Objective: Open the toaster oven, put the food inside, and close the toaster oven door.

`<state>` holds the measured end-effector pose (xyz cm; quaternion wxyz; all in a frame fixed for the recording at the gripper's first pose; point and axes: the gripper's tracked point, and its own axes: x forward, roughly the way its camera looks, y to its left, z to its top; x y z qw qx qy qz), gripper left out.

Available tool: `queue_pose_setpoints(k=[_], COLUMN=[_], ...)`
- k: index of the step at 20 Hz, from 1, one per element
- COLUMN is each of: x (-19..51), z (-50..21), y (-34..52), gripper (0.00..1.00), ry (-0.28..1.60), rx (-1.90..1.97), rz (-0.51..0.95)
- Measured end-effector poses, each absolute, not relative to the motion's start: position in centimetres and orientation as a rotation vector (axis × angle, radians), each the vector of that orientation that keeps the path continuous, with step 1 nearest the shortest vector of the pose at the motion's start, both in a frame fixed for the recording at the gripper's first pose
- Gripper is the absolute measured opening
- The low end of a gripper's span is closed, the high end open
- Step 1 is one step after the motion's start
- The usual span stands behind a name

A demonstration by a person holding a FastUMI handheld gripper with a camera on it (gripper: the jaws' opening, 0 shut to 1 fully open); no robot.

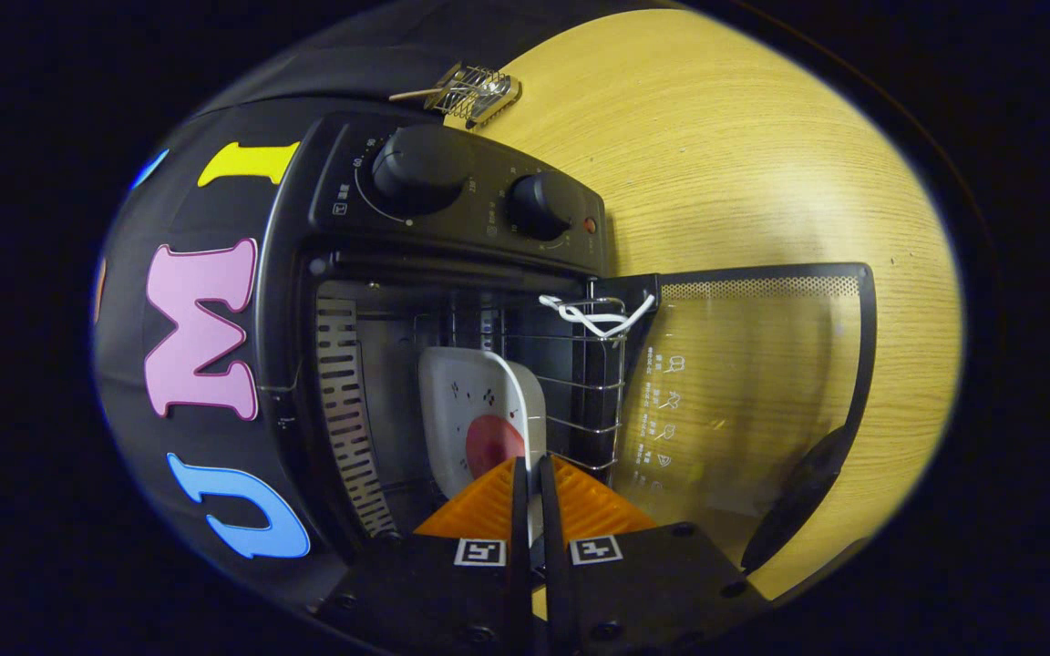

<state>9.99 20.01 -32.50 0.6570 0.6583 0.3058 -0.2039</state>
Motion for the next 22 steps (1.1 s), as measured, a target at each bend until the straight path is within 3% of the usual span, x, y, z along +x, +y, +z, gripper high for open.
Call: queue_pose_setpoints(k=[2,4,5,7,14,22], x=[9.8,9.3,8.7,7.0,2.9,-2.8], z=[-31.4,-30.6,-30.6,-30.6,-27.8,-26.3], y=[19.8,19.8,19.8,19.7,20.1,18.2], gripper=[0.27,0.55,0.75,0.98,0.98,0.98], ry=[0.677,0.676,0.702,0.748,0.849,0.816], rx=[1.493,1.491,1.467,1.417,1.229,0.608], rz=[-0.435,-0.397,-0.391,-0.363,-0.079,0.179])
